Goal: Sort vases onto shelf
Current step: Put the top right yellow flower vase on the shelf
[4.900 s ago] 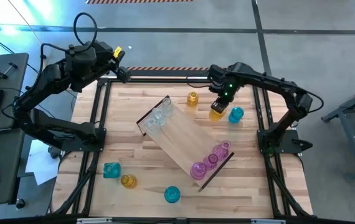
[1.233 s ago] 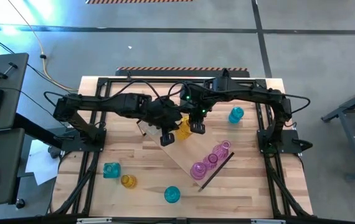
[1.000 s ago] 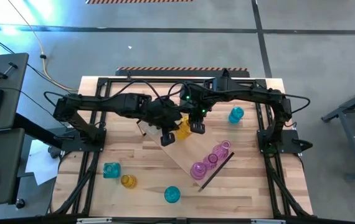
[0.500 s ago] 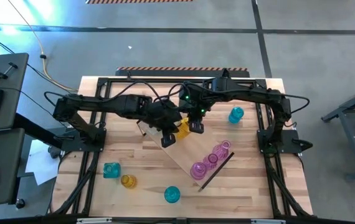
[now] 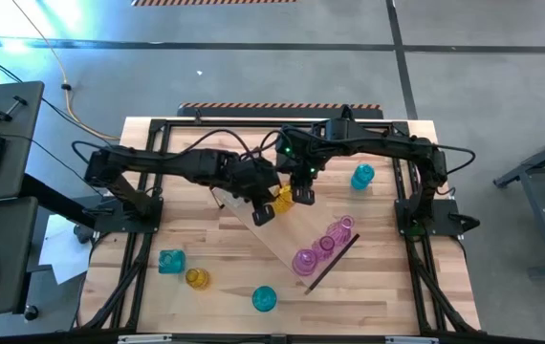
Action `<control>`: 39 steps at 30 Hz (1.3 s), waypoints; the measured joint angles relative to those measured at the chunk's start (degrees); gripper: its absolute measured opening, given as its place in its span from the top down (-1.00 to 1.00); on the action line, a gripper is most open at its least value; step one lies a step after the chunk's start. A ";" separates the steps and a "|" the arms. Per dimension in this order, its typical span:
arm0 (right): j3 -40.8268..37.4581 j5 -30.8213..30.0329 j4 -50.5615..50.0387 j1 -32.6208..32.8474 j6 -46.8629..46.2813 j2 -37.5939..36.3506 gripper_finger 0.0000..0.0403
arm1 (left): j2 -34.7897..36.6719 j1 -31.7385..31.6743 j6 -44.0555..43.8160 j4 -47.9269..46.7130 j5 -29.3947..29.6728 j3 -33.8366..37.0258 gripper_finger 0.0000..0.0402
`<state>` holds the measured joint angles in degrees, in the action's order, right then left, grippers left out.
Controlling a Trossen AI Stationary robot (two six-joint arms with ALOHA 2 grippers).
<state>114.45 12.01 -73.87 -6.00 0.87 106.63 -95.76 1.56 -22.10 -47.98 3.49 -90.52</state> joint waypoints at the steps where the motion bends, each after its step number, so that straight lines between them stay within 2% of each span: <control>1: 0.00 0.08 -0.28 0.00 0.03 0.00 0.86 | -0.67 0.05 -0.10 0.22 -0.34 0.00 1.00; 13: 0.00 0.14 -1.26 0.00 0.00 -0.13 0.86 | -1.84 0.33 -0.33 1.35 -1.56 0.00 1.00; 19: 0.00 0.07 -1.21 0.00 0.47 -0.13 0.76 | -1.86 0.33 -1.47 1.63 -2.30 0.00 1.00; 29: 0.20 2.69 3.38 0.18 0.72 -0.02 0.71 | -2.78 0.36 -1.87 1.92 -3.62 0.31 1.00; 39: 0.20 3.26 4.71 0.80 0.92 0.04 0.71 | -2.20 1.48 -6.19 2.89 -3.97 2.15 1.00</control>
<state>114.65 15.27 -69.16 -5.20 1.78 106.67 -97.96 3.05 -28.29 -45.09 -0.47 -88.37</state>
